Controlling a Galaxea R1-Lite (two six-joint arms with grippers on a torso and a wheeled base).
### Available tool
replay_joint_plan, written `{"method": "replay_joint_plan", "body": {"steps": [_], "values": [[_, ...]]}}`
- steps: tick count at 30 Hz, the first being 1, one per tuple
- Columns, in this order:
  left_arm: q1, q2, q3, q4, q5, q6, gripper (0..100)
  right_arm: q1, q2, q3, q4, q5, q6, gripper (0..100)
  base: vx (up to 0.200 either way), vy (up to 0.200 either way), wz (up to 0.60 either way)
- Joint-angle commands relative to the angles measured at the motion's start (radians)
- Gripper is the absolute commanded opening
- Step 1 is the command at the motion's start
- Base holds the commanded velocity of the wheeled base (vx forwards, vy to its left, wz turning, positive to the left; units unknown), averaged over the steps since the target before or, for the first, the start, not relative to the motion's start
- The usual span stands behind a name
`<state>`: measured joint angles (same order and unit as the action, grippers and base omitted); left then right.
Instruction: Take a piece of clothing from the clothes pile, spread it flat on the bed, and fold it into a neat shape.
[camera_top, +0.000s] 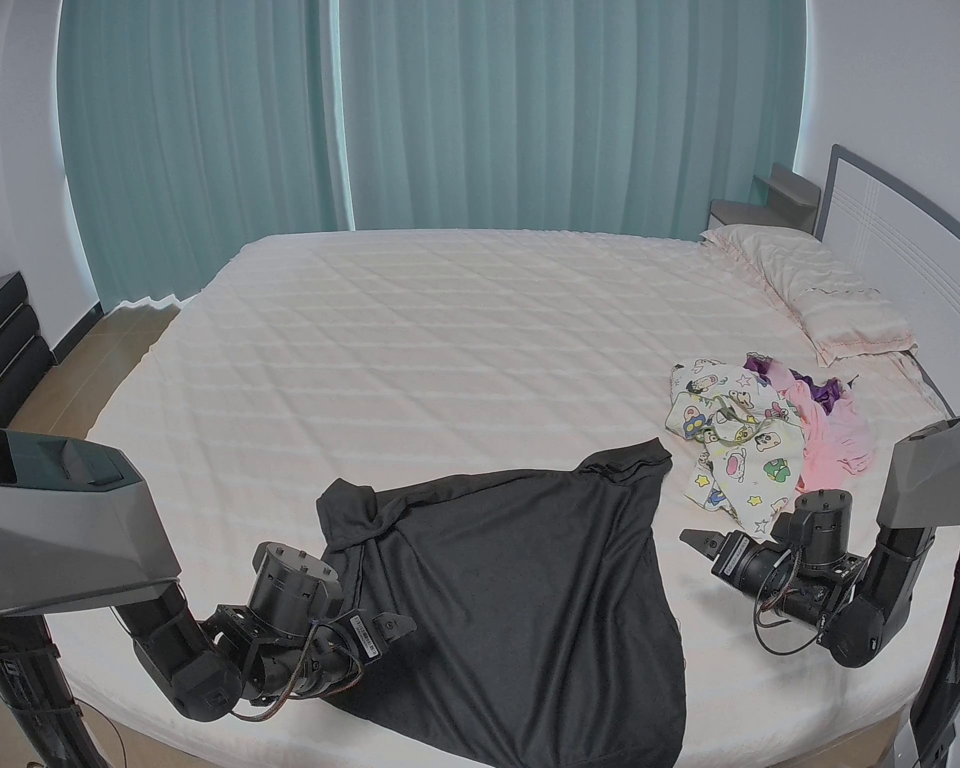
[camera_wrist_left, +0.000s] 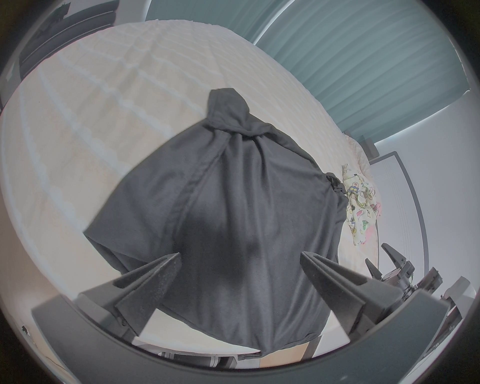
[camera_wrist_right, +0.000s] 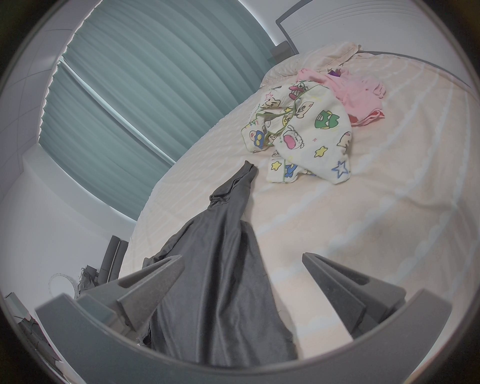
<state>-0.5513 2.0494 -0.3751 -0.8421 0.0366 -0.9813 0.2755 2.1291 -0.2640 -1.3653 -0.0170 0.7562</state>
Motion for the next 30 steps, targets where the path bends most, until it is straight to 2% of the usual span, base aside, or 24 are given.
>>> {"method": "replay_joint_plan", "body": {"steps": [1,5,7,9,12,17,20,22,30], "values": [[0.002,0.003,-0.004,0.002,0.003,0.003,100,0.002,0.002,0.000,0.000,0.000,-0.001,100,0.000,0.000,0.00],[0.004,0.000,-0.008,0.006,0.048,0.012,100,0.013,0.000,0.009,0.000,-0.001,-0.001,100,0.000,0.000,0.00],[0.004,0.003,-0.001,0.012,0.144,0.102,100,0.014,-0.003,0.012,0.000,-0.003,-0.018,100,0.000,0.000,0.00],[0.004,0.012,0.004,0.014,0.200,0.167,100,0.014,0.000,0.014,0.000,-0.011,-0.032,100,0.000,0.000,0.00],[0.005,0.035,0.004,0.014,0.259,0.194,100,0.016,0.008,0.014,0.000,-0.026,-0.035,100,0.000,0.000,0.00],[0.004,0.080,0.016,0.012,0.284,0.213,100,0.021,0.008,0.014,0.000,-0.026,-0.035,100,0.000,0.000,0.00],[0.004,0.123,0.038,0.009,0.315,0.282,100,0.022,0.008,0.014,0.000,-0.026,-0.035,100,0.000,0.000,0.00],[0.005,0.172,0.044,0.000,0.371,0.314,100,0.022,0.009,0.014,0.000,-0.026,-0.037,100,0.000,0.000,0.00],[0.013,0.219,0.044,0.000,0.385,0.317,100,0.022,0.006,0.022,0.000,-0.024,-0.044,100,0.000,0.000,0.00]]}}
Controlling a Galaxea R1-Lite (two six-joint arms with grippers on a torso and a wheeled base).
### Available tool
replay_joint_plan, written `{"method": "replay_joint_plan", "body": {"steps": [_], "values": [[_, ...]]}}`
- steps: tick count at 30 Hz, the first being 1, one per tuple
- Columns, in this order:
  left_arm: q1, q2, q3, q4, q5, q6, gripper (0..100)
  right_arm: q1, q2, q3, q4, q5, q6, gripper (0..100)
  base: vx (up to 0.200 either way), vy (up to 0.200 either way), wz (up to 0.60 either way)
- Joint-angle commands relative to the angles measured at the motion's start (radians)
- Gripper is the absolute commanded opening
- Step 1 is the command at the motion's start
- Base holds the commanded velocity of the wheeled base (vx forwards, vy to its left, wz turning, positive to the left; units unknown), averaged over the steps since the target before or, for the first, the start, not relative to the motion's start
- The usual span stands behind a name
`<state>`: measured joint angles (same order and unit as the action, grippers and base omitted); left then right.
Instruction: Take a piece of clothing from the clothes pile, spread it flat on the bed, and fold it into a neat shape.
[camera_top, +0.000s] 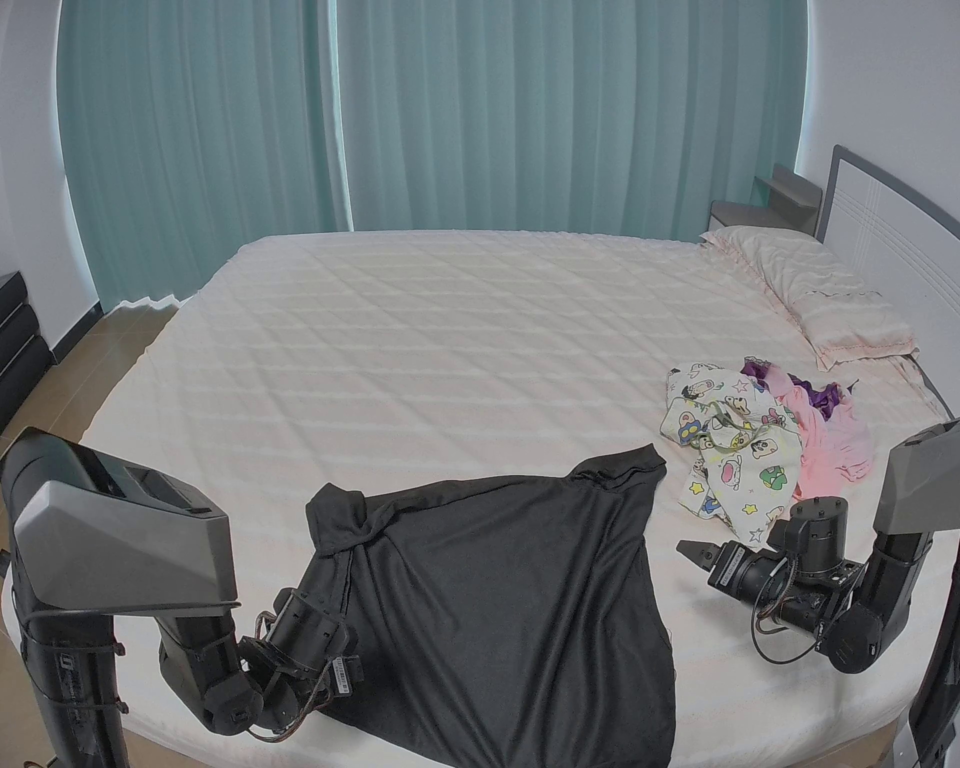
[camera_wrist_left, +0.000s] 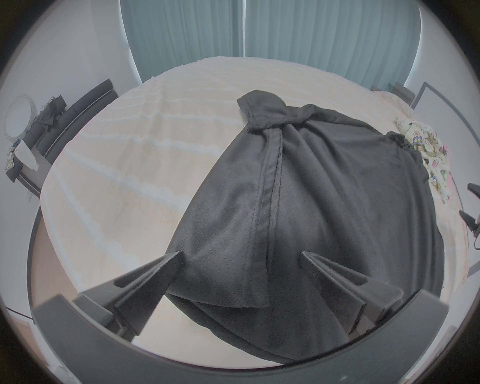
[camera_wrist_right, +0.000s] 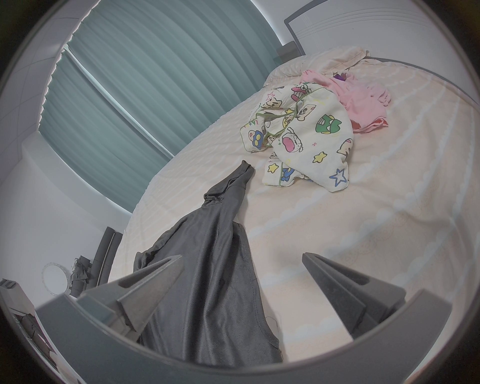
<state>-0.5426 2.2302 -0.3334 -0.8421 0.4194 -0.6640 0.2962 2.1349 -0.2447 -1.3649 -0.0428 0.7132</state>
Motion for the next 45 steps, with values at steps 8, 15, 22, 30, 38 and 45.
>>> {"method": "replay_joint_plan", "body": {"steps": [8,15,22,30,38,45], "values": [[0.059,0.016,0.025,0.003,0.095,0.044,100,0.014,0.005,0.005,0.000,0.003,0.002,100,0.000,0.000,0.00],[0.174,-0.049,0.050,0.008,0.170,0.123,100,0.015,0.002,0.008,0.000,0.003,0.002,100,0.000,0.000,0.00],[0.293,-0.103,0.096,0.002,0.197,0.205,100,0.017,-0.003,0.015,-0.002,0.003,0.002,100,0.000,0.000,0.00],[0.435,-0.119,0.122,0.009,0.193,0.276,100,0.020,-0.006,0.016,-0.002,0.003,0.002,100,0.000,0.000,0.00],[0.564,-0.153,0.125,0.009,0.176,0.370,100,0.031,-0.006,0.016,-0.003,0.003,0.003,100,0.000,0.000,0.00],[0.561,-0.336,0.116,0.011,-0.079,0.368,100,0.031,-0.023,0.018,-0.002,0.003,0.003,100,0.000,0.000,0.00]]}}
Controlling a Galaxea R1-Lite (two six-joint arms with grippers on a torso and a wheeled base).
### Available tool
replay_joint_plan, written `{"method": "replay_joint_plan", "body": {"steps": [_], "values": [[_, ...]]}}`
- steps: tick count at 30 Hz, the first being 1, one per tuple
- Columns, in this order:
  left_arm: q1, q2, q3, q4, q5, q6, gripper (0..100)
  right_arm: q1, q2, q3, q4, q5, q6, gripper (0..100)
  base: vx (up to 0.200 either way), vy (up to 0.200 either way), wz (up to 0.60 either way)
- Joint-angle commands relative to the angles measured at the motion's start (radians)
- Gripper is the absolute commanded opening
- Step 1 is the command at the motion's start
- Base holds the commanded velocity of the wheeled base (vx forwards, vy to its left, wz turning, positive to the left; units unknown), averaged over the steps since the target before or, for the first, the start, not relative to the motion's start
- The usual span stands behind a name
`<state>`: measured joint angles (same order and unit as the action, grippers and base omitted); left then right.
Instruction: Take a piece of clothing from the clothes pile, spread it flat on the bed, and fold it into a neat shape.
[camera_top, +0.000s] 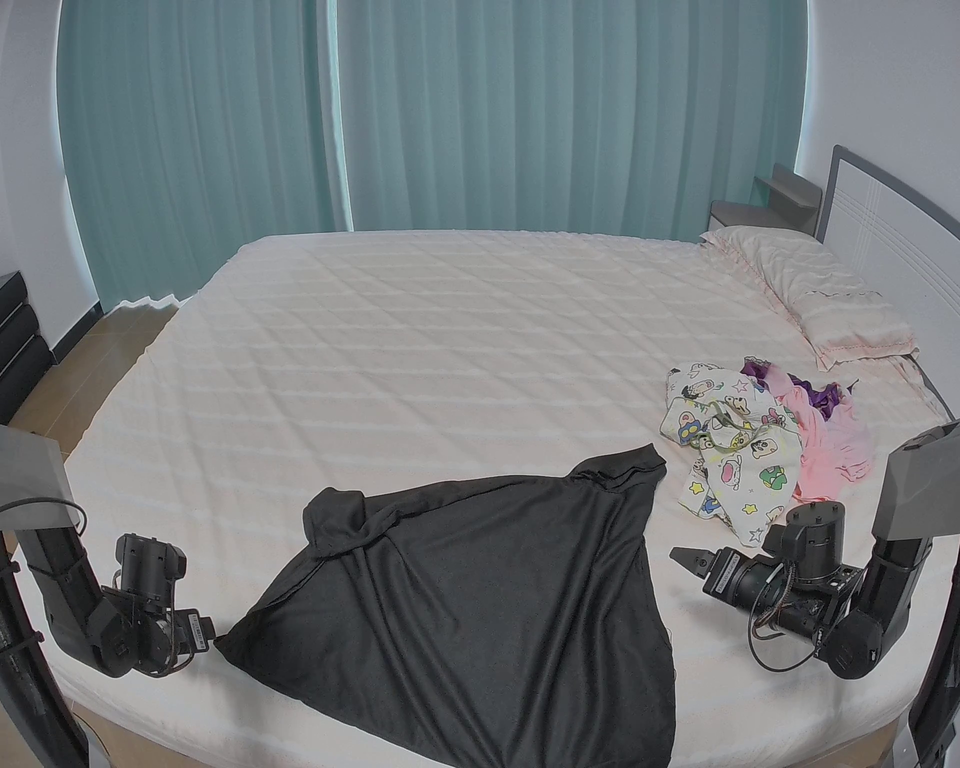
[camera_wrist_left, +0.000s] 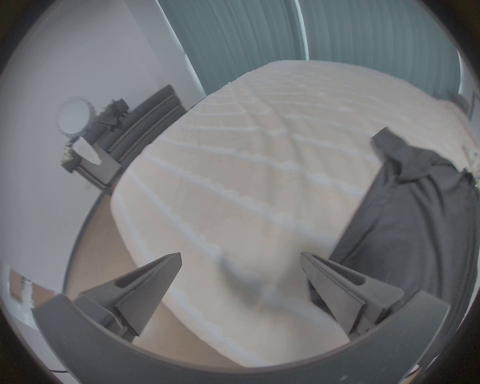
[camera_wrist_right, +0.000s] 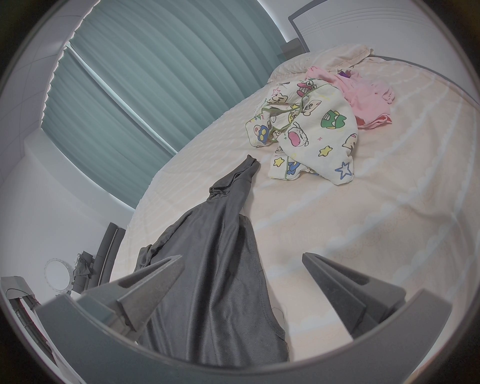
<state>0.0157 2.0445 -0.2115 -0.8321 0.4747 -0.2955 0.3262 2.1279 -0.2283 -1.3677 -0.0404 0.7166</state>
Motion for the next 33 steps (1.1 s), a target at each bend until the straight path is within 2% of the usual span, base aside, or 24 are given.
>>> {"method": "replay_joint_plan", "body": {"steps": [1,2,4,5,7,9,12,13,14,16,18,19,23,27,33], "values": [[0.001,-0.175,-0.009,0.001,-0.197,-0.005,100,0.002,-0.017,0.001,0.001,0.001,0.001,100,0.000,0.000,0.00],[-0.002,-0.190,-0.016,0.001,-0.249,-0.008,100,0.002,-0.019,0.001,0.001,0.001,0.001,100,0.000,0.000,0.00],[-0.002,-0.191,-0.019,0.001,-0.258,-0.008,100,0.002,-0.019,0.001,0.001,0.001,0.001,100,0.000,0.000,0.00],[-0.025,-0.193,-0.072,0.001,-0.352,-0.040,100,0.010,-0.017,0.004,-0.001,0.001,0.006,100,0.000,0.000,0.00],[-0.049,-0.182,-0.120,0.001,-0.353,-0.085,100,0.013,-0.016,0.007,-0.001,0.001,0.006,100,0.000,0.000,0.00],[-0.100,-0.127,-0.230,0.011,-0.358,-0.168,100,0.014,-0.016,0.006,-0.001,0.001,0.006,100,0.000,0.000,0.00],[-0.146,-0.066,-0.350,0.079,-0.358,-0.220,100,0.013,-0.014,0.006,-0.001,0.001,0.007,100,0.000,0.000,0.00],[-0.146,-0.066,-0.350,0.079,-0.358,-0.220,100,0.013,-0.014,0.006,-0.001,0.001,0.007,100,0.000,0.000,0.00],[-0.181,-0.020,-0.451,0.154,-0.349,-0.260,100,0.011,-0.008,0.006,-0.001,0.001,0.007,100,0.000,0.000,0.00],[-0.204,0.000,-0.529,0.203,-0.347,-0.301,100,0.010,-0.011,0.007,-0.001,0.001,0.009,100,0.000,0.000,0.00],[-0.209,0.002,-0.539,0.211,-0.347,-0.307,100,0.010,-0.011,0.007,-0.001,0.001,0.009,100,0.000,0.000,0.00],[-0.249,0.034,-0.628,0.292,-0.355,-0.347,100,0.007,-0.017,0.007,-0.001,0.001,0.009,100,0.000,0.000,0.00],[-0.306,0.152,-0.770,0.421,-0.350,-0.415,100,0.005,-0.008,0.007,-0.011,0.001,0.009,100,0.000,0.000,0.00],[-0.332,0.209,-0.836,0.507,-0.358,-0.429,100,0.005,-0.003,0.007,-0.013,0.001,0.011,100,0.000,0.000,0.00],[-0.349,0.275,-0.882,0.525,-0.346,-0.430,100,0.005,-0.003,0.007,-0.013,0.002,0.011,100,0.000,0.000,0.00]]}}
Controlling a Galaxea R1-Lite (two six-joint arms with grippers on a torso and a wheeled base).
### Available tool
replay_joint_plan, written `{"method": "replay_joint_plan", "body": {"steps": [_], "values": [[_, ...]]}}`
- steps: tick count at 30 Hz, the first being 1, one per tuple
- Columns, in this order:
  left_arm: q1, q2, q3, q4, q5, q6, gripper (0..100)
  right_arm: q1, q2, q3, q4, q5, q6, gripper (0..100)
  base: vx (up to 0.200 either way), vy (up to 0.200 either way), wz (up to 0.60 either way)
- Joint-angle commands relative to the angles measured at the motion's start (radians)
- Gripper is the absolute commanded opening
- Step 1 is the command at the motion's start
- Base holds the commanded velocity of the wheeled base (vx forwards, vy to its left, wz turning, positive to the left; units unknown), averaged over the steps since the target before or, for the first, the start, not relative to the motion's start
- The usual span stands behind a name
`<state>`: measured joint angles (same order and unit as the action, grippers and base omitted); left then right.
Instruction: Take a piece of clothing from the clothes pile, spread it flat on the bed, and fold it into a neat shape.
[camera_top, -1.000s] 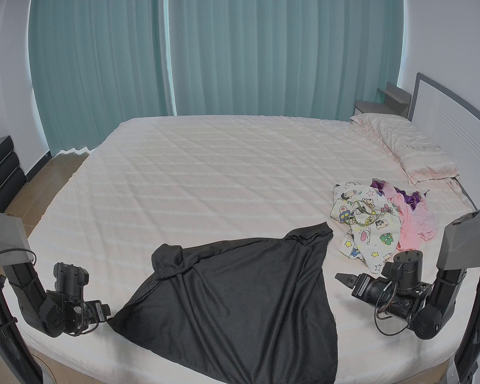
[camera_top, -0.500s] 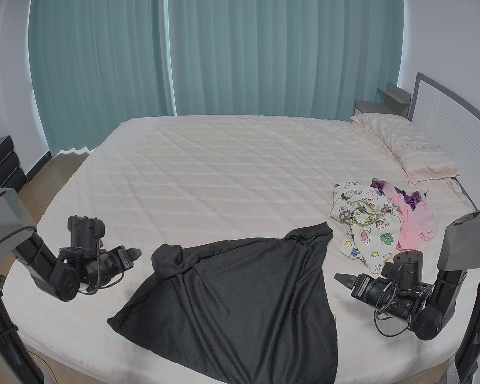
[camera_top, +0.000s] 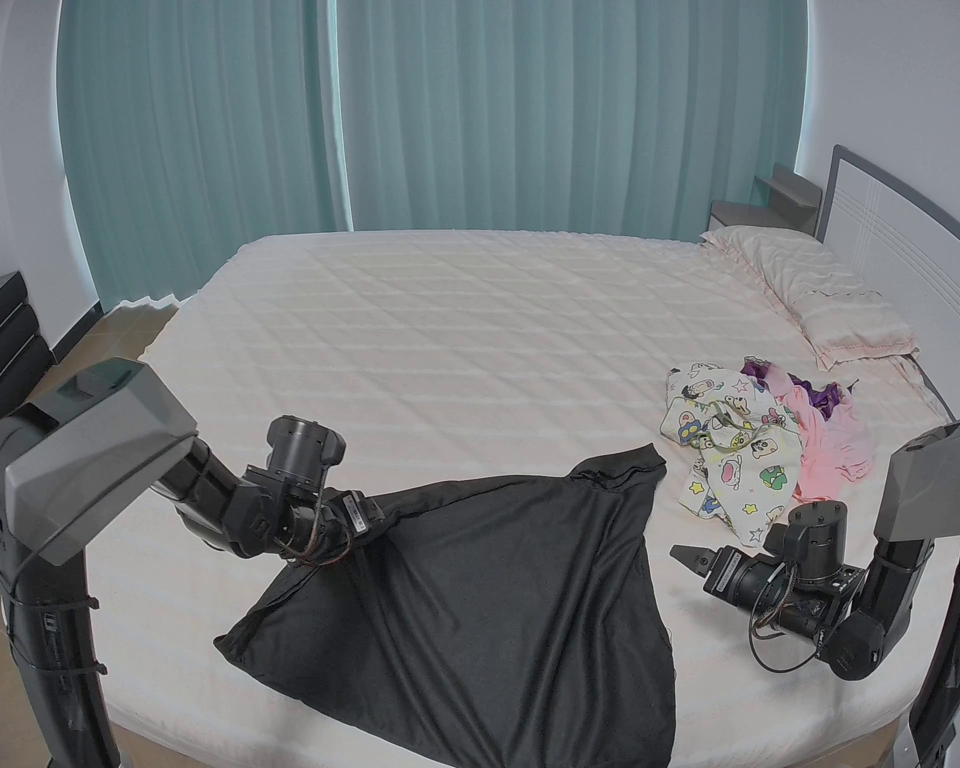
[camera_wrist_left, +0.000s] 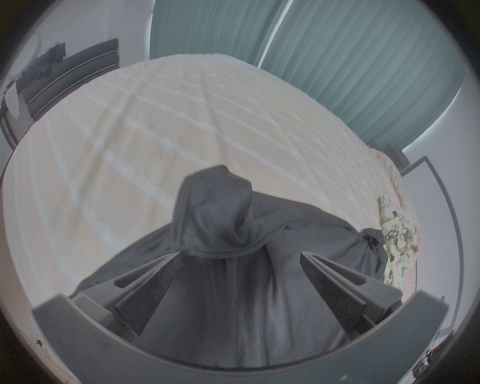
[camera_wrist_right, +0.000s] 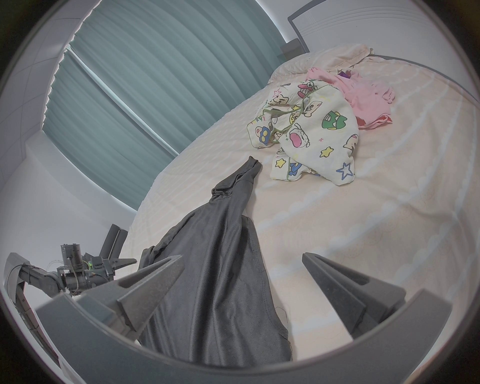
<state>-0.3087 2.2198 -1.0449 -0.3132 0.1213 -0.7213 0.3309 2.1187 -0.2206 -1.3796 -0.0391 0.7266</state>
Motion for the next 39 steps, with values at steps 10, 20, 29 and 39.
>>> {"method": "replay_joint_plan", "body": {"steps": [10,20,29,39], "values": [[-0.024,0.159,-0.109,0.006,0.063,-0.006,100,0.000,0.006,0.001,-0.001,-0.001,0.002,100,0.000,0.000,0.00],[-0.004,0.218,-0.247,0.003,0.121,-0.046,0,0.000,0.006,-0.002,-0.003,0.005,0.027,100,0.000,0.000,0.00],[0.057,0.213,-0.411,0.008,0.182,-0.044,0,0.000,0.007,0.000,-0.003,0.005,0.027,100,0.000,0.000,0.00],[0.128,0.301,-0.595,-0.003,0.213,-0.038,0,0.002,0.023,-0.005,-0.003,0.005,0.028,100,0.000,0.000,0.00]]}}
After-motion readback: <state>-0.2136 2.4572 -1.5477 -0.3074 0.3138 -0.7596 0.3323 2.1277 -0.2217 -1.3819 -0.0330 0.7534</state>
